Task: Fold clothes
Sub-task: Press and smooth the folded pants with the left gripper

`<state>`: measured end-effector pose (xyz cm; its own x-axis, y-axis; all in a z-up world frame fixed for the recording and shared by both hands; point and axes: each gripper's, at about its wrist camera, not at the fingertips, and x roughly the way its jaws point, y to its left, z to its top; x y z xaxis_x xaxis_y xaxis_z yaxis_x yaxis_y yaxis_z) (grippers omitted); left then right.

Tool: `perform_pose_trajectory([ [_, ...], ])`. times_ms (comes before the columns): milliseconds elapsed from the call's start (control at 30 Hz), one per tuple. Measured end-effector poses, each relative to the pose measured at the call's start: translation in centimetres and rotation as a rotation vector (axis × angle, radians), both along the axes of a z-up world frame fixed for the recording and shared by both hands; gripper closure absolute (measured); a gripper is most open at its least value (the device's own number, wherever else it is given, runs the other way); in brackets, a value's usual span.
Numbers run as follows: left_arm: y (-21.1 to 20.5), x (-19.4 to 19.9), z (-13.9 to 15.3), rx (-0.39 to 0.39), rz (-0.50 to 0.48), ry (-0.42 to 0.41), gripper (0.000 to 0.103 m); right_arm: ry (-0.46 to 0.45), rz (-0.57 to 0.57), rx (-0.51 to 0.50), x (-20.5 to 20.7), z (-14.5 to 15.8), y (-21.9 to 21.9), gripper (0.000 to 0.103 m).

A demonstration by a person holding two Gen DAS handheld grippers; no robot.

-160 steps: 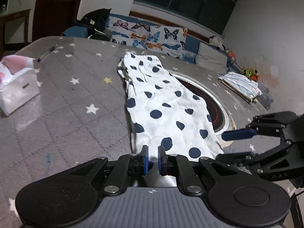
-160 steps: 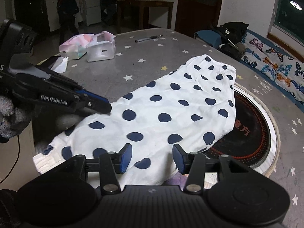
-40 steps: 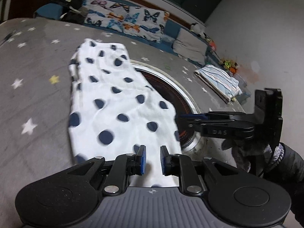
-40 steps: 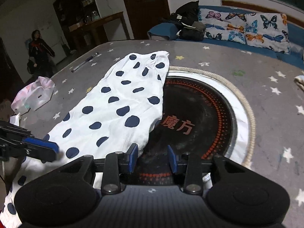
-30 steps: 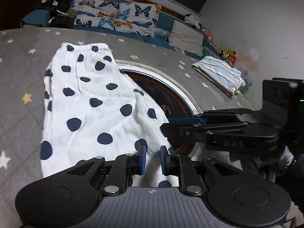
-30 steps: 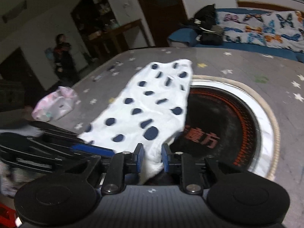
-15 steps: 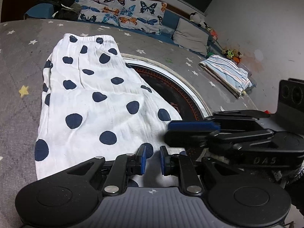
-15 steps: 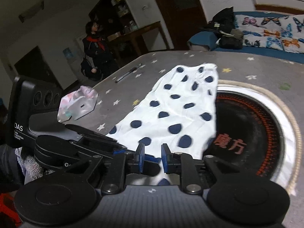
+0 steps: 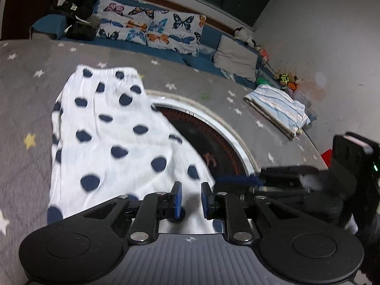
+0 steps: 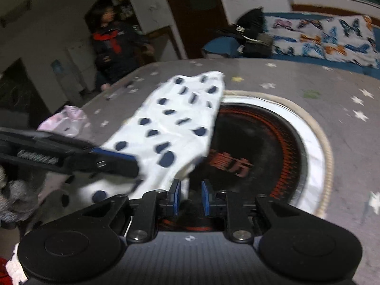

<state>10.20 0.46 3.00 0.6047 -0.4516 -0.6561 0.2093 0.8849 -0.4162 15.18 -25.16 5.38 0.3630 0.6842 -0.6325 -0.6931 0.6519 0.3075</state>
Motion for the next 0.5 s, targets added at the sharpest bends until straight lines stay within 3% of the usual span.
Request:
perform_pose_trajectory([
  [67, -0.2, 0.7, -0.1, -0.002, 0.008, 0.011, 0.076, -0.015, 0.025, 0.006, -0.4, 0.2, 0.6, 0.084],
  [300, -1.7, 2.6, -0.5, 0.012, 0.006, 0.041, 0.074, -0.032, 0.064, 0.0, -1.0, -0.1, 1.8, 0.084],
  [500, -3.6, 3.3, -0.6, 0.101, -0.026, 0.03, 0.077, -0.095, 0.107, -0.006, -2.1, 0.4, 2.3, 0.084],
])
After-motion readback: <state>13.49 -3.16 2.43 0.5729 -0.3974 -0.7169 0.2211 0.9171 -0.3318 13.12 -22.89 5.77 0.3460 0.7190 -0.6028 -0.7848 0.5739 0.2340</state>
